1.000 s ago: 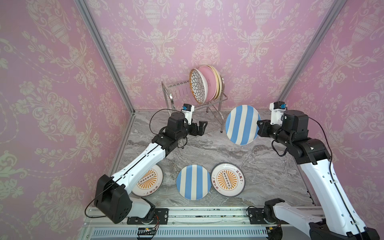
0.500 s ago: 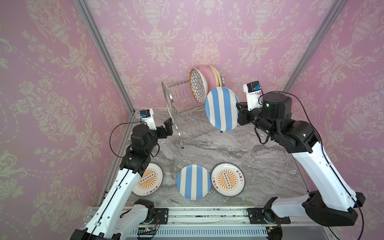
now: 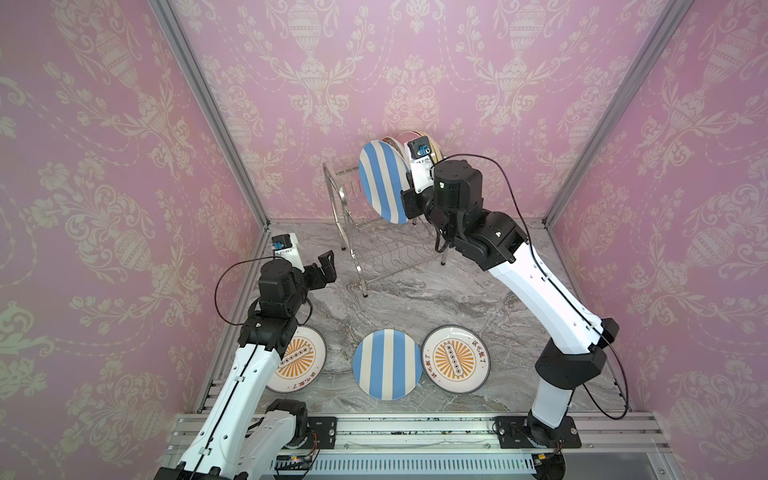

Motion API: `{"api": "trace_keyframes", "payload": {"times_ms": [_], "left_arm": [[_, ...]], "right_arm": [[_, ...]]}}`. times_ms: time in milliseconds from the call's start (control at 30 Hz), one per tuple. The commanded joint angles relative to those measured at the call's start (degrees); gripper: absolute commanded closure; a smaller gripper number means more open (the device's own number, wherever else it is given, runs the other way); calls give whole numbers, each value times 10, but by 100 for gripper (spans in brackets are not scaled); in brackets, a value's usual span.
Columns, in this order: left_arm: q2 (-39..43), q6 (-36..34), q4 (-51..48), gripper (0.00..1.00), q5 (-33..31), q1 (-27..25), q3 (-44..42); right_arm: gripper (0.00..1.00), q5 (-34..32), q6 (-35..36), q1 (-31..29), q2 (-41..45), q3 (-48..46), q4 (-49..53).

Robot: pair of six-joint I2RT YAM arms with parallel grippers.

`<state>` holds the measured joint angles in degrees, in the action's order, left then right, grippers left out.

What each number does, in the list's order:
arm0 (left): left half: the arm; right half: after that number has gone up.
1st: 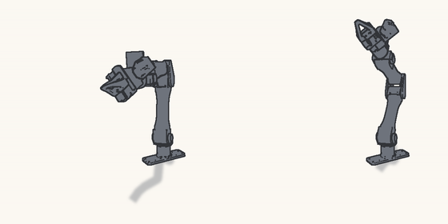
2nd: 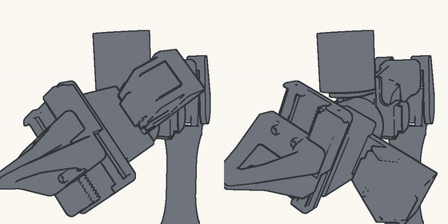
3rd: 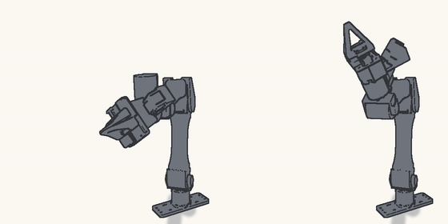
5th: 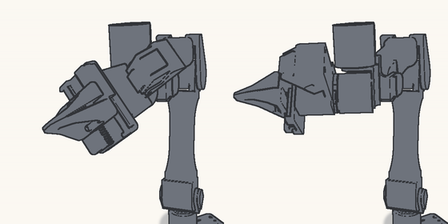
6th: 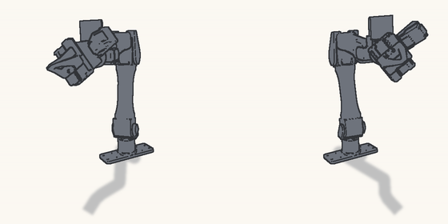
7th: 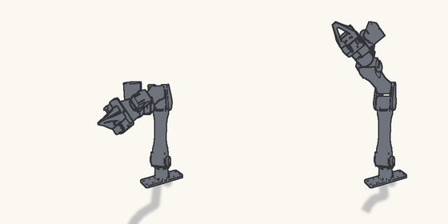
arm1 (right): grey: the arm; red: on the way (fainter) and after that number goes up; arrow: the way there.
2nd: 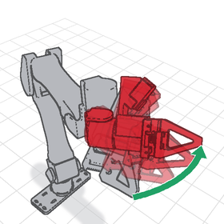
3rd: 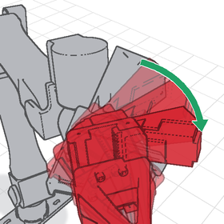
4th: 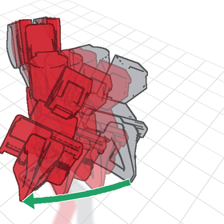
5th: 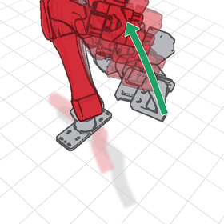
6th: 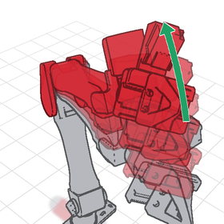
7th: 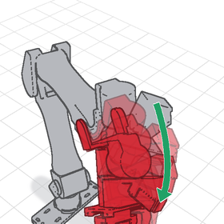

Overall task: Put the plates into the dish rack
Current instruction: 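Carry the striped plate to the rack and lower it beside the flower plate, then push the striped plate down into the rack slots with the right gripper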

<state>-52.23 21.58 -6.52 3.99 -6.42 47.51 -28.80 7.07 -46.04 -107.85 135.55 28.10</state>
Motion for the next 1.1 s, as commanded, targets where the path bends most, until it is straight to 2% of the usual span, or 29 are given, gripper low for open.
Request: {"api": "trace_keyframes", "payload": {"times_ms": [0,333,567,767,1067], "left_arm": [[1,9,-21,1,24,6,-7],[-6,18,-21,1,42,8,-19],[-18,17,-23,1,52,8,-21],[-25,13,-26,1,54,8,-22],[-34,15,-19,1,65,8,-22]], "right_arm": [[100,-55,46,1,-43,50,-88],[100,-135,135,0,-110,60,-206],[100,-149,163,0,-129,60,-259],[100,-125,144,12,-149,95,-239],[100,-120,113,22,-155,76,-224]]}}
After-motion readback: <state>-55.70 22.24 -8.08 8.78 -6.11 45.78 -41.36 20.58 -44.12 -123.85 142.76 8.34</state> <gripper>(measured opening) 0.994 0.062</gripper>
